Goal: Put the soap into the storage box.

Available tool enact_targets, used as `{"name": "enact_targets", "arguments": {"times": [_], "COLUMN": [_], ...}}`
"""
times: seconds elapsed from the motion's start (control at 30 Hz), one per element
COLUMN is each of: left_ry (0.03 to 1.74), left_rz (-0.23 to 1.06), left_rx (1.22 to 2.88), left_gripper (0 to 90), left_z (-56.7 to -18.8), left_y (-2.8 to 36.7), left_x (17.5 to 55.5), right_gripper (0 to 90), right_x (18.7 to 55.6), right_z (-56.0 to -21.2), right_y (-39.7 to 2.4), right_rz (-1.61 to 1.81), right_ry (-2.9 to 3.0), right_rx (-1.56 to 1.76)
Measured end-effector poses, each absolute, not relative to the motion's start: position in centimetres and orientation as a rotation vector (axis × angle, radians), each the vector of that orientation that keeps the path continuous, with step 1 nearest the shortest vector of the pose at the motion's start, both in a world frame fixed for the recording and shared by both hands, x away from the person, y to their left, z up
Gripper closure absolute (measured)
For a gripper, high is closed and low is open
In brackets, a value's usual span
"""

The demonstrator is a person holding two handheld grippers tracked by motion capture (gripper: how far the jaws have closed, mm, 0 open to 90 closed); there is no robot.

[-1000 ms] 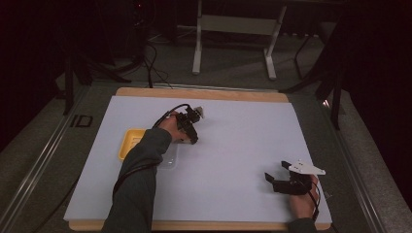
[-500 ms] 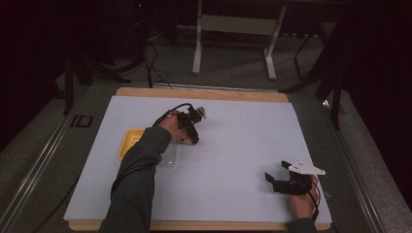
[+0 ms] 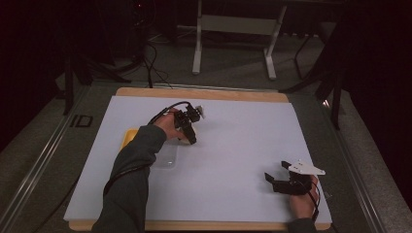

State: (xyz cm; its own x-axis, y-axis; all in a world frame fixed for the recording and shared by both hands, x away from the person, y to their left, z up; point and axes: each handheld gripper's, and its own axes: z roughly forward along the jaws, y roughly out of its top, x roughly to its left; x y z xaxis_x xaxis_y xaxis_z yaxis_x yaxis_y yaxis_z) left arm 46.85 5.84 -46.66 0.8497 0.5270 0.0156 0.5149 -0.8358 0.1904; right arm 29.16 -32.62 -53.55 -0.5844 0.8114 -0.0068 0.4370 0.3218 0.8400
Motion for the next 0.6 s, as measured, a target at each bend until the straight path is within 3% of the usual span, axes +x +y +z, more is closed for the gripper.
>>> {"name": "enact_targets", "arguments": {"times": [0.6], "left_ry": [0.773], "left_rz": [0.114], "left_rx": [2.812], "left_gripper": [23.3], "left_z": [-44.8], "left_y": [8.8], "left_x": [44.8], "right_gripper": [13.9], "right_x": [29.1], "right_z": [-53.6], "right_y": [-32.6], "right_rz": [1.167], "right_ry": [2.161], "right_rx": [1.099]}}
